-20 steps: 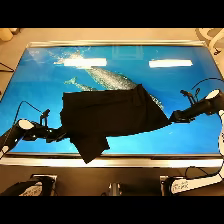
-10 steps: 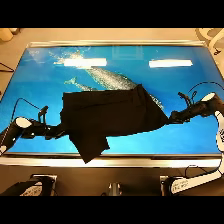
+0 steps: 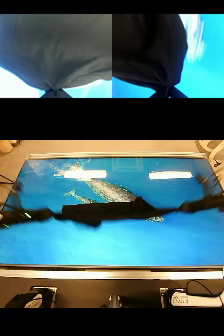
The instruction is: Fold the shirts.
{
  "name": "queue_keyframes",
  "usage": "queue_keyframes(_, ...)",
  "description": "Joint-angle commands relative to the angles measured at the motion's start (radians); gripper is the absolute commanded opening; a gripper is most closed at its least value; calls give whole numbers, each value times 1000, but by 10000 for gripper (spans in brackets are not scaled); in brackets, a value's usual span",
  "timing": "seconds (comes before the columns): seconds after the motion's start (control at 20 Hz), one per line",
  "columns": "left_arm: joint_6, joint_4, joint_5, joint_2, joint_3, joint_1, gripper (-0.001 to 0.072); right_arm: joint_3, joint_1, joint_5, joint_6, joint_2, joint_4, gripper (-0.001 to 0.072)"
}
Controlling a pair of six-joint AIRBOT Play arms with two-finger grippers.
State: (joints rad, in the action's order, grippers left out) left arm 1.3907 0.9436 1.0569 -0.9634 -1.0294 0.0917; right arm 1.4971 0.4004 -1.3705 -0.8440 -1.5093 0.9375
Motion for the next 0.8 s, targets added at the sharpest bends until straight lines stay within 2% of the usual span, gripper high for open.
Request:
queue_keyframes(0.0, -3, 14, -18, 103, -476, 16, 22, 293, 1, 107, 31, 237, -114, 16)
queue_keyframes(0.15, -4, 17, -138, 121, -947, 19, 23, 502, 1, 232, 73, 488, -61, 16)
queue_keyframes(0.25, -4, 17, -154, 127, -1118, 19, 22, 519, 1, 306, 71, 653, 10, 16)
queue_keyframes(0.35, 13, 17, -146, 167, -1120, 19, 22, 519, 1, 349, 71, 757, 85, 16)
queue_keyframes(0.5, 35, 17, -157, 194, -1045, 19, 22, 519, 1, 372, 71, 795, 150, 17)
queue_keyframes(0.65, 80, 26, -133, 180, -1011, 19, 22, 519, 1, 283, 66, 761, 186, 17)
queue_keyframes(0.75, 100, 105, -56, 160, -1006, 19, 22, 519, 1, 175, -16, 704, 264, 17)
